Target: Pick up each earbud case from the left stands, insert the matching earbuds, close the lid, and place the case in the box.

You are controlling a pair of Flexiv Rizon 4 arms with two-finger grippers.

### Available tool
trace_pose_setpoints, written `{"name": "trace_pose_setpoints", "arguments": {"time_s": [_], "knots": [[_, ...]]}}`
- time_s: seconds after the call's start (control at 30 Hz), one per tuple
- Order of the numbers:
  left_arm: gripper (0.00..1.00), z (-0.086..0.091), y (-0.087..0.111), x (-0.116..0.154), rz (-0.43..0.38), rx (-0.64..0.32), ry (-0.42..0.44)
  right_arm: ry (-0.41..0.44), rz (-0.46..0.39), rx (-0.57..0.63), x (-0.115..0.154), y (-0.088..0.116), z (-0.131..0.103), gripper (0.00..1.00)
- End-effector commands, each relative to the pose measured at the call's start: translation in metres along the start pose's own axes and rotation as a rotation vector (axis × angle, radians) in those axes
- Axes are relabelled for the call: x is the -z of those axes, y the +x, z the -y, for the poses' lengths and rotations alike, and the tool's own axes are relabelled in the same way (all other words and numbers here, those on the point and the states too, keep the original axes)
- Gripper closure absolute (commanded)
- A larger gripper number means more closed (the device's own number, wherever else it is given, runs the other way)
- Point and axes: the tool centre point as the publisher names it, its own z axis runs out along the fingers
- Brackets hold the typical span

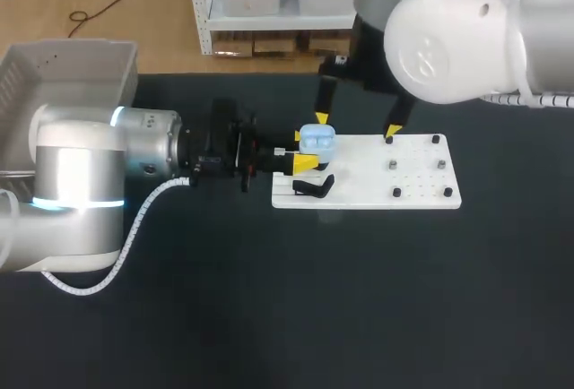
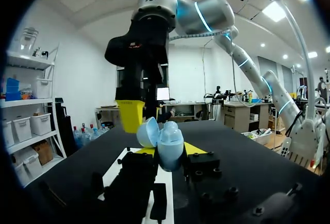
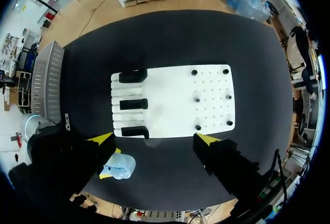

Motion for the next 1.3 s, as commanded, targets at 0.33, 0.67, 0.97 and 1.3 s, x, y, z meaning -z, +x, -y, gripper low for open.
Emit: {"name": "trace_pose_setpoints", "arguments": {"time_s": [0.33, 0.67, 0.97, 1.3], "knots": [[1.00, 0.000, 0.000, 0.001, -0.001, 0.000, 0.000, 0.002, -0.036, 0.003, -0.001, 0.014, -0.001, 0.00], [1.00, 0.000, 0.000, 0.001, -0.001, 0.000, 0.000, -0.041, 0.115, 0.022, 0.014, 0.010, 0.005, 0.00], [1.00, 0.000, 0.000, 0.001, -0.001, 0.000, 0.000, -0.291, 0.315, 0.138, 0.061, 0.017, 0.040, 0.00], [1.00, -0.001, -0.021, 0.014, -0.011, -0.005, -0.052, -0.384, 0.380, 0.265, 0.078, 0.050, 0.075, 0.00]]}}
